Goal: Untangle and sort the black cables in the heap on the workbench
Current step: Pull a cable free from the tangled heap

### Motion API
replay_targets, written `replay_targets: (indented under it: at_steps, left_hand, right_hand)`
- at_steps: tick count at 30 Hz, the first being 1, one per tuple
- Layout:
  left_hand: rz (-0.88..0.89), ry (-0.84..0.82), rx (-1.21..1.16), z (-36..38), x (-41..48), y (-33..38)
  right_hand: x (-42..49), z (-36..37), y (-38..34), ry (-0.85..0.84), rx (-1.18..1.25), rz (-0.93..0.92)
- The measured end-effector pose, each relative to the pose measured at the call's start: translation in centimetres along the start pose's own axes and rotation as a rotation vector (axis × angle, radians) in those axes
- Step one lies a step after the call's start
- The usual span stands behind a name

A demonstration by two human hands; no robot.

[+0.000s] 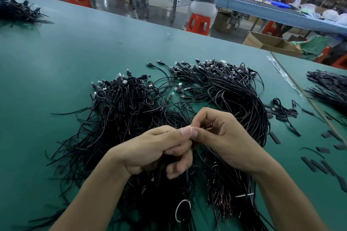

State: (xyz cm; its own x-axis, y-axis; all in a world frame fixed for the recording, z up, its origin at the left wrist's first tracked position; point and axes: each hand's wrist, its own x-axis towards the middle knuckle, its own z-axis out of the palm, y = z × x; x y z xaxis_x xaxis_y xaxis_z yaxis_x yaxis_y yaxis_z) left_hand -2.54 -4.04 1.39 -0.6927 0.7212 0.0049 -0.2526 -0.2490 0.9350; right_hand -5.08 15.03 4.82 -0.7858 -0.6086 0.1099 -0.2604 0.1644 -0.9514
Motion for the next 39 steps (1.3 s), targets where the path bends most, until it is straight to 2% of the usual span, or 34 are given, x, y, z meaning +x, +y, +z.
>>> replay_targets:
  at_steps: [5, 12, 14, 17, 21, 26, 30, 33, 36, 38, 39]
  left_hand:
    - [-0.001, 0.146, 0.065, 0.2, 0.7, -0.5]
    - [0.043, 0.521, 0.119, 0.5, 1.9, -1.2]
    - [0.035, 0.494, -0.021, 0.7, 2.1, -1.1]
    - [-0.065, 0.342, -0.218, 1.0, 1.8, -0.7]
    - [-0.167, 0.342, -0.118, 0.9, 2.0, -0.9]
    - [-0.186, 0.453, 0.082, 0.8, 2.2, -1.7]
    - [-0.118, 0.592, 0.164, 0.5, 2.6, -1.9]
    - [0.007, 0.748, 0.125, 0.0, 2.6, -1.9]
    - [0.189, 0.834, 0.030, -0.5, 2.5, -1.8]
    - [0.288, 0.852, -0.014, -0.6, 2.5, -1.9]
    - [0.320, 0.856, -0.029, -0.7, 2.6, -2.0]
  right_hand:
    - [-0.2, -0.7, 0.1, 0.026, -0.168, -0.001]
    - [-0.4, 0.1, 0.9, 0.180, -0.308, -0.019]
    - [-0.2, 0.9, 1.0, 0.214, -0.296, -0.049]
    - [-0.1, 1.5, 1.0, 0.250, -0.328, -0.077]
    - [0.0, 1.2, 0.6, 0.260, -0.404, -0.101]
    - [0.3, 0.5, 1.0, 0.224, -0.478, -0.094]
    - [0.5, 0.6, 1.9, 0.307, -0.389, -0.072]
    - [0.7, 0.7, 3.3, 0.343, -0.260, 0.126]
    - [0.5, 1.9, 5.0, 0.161, -0.562, 0.305]
    - [0.2, 3.4, 5.9, 0.023, -0.784, 0.312]
    - [0.0, 4.0, 6.3, 0.005, -0.825, 0.296]
